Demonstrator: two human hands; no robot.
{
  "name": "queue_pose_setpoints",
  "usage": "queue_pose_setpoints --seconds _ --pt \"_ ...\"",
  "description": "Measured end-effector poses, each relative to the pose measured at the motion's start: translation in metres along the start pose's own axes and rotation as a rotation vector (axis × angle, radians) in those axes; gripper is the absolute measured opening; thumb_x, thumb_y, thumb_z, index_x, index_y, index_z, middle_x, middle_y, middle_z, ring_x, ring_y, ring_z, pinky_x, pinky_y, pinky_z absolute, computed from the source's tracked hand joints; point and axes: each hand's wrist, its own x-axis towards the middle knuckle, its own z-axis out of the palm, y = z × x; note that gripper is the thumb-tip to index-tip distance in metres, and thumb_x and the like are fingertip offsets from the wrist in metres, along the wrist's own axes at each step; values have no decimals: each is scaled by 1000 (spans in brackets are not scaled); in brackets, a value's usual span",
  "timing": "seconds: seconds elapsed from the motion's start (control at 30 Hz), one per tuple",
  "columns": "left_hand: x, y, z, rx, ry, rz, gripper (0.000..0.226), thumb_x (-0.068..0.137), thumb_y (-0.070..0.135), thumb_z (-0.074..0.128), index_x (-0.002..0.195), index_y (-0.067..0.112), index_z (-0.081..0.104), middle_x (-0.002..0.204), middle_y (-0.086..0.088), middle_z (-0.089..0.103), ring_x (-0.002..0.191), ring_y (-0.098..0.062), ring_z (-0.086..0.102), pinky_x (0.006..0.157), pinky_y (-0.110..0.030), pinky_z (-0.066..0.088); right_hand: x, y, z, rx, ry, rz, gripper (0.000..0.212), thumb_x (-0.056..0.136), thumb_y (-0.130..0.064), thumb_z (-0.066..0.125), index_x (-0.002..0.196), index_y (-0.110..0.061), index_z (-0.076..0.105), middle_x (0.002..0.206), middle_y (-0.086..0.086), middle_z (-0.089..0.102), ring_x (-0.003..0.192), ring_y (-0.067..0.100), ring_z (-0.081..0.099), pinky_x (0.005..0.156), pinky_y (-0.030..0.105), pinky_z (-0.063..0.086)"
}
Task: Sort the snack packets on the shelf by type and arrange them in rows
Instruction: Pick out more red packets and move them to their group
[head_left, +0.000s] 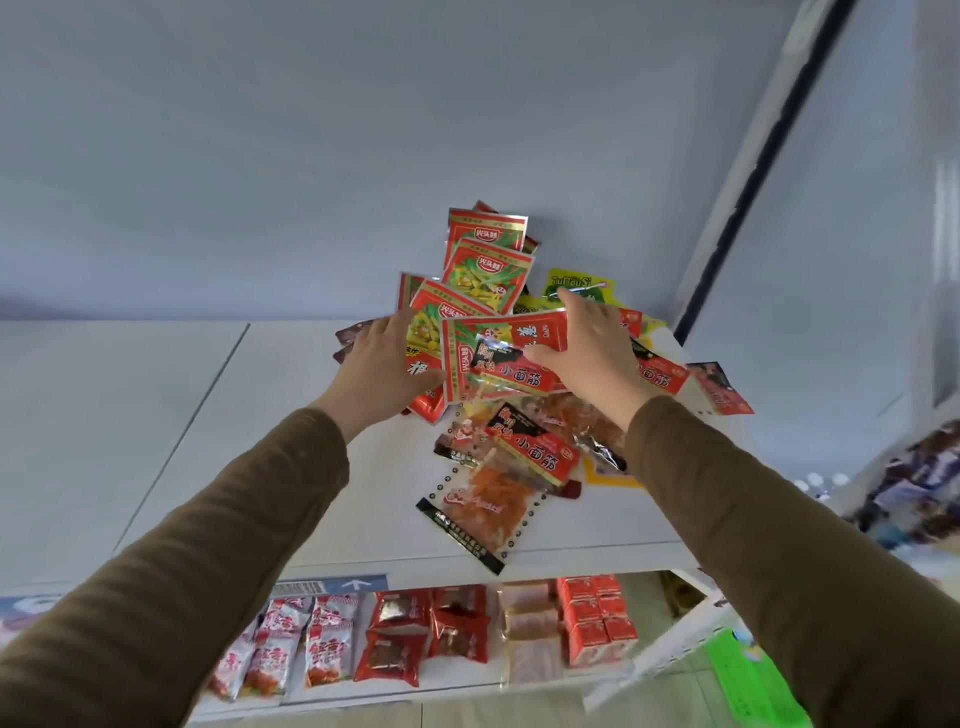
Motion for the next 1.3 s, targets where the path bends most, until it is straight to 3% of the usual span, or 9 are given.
queue_pose_setpoints --seconds 0.1,0.27,0.43,0.63,0.73,0.83,1.0,1.13,1.3 --pt "8 2 10 4 9 -60 99 81 62 76 157 29 21 152 -7 46 140 -34 42 112 -61 40 4 8 1 -14 -44 69 102 86 -65 66 161 -13 19 160 12 38 149 38 27 120 50 26" --pt "24 11 20 -19 -31 -139 116 73 75 74 158 31 8 154 -9 46 138 -38 48 108 -64 45 11 7 15 24 -98 67 108 83 -61 73 161 -16 15 154 13 45 142 39 37 113 49 36" --pt "34 17 28 -153 12 -159 112 75 48 87 157 28 14 149 -7 45 132 -32 52 106 -60 49 22 8 29 138 -92 -6 103 84 -46 79 161 -19 17 155 12 44 141 33 42 114 47 38" --pt "41 19 28 -361 90 -183 105 77 26 90 154 30 19 131 1 54 110 -20 63 90 -42 58 26 -2 38 281 11 -222 89 91 -28 76 159 -24 20 147 10 47 136 27 47 110 46 46" --pt "40 22 17 -411 65 -199 94 79 34 88 149 33 24 112 13 61 87 -6 68 66 -23 56 31 -9 39 280 54 -338 87 92 -20 74 160 -25 19 141 10 50 129 25 50 108 42 47" --pt "41 17 -3 -435 19 -269 76 78 53 83 138 29 44 114 6 69 80 -14 75 69 -31 58 37 -11 38 264 30 -424 89 93 -15 72 161 -28 16 144 9 47 131 23 47 112 38 42" --pt "43 19 -19 -366 -143 -309 53 72 65 80 106 29 61 92 9 76 67 -9 76 61 -24 54 38 -18 38 280 -1 -547 85 95 -7 67 161 -30 17 140 6 47 129 21 45 112 36 40" --pt "48 22 -18 -400 -250 -284 41 78 58 80 104 28 70 84 11 80 70 -14 78 66 -28 57 37 -30 41 225 41 -641 84 95 -1 60 162 -26 17 129 5 50 119 21 43 108 37 41" --pt "52 14 -16 -478 -188 -272 28 86 44 80 108 27 72 87 7 80 73 -18 78 62 -26 56 42 -21 44 279 49 -597 83 93 -11 66 161 -25 19 140 4 50 128 22 42 112 42 40"
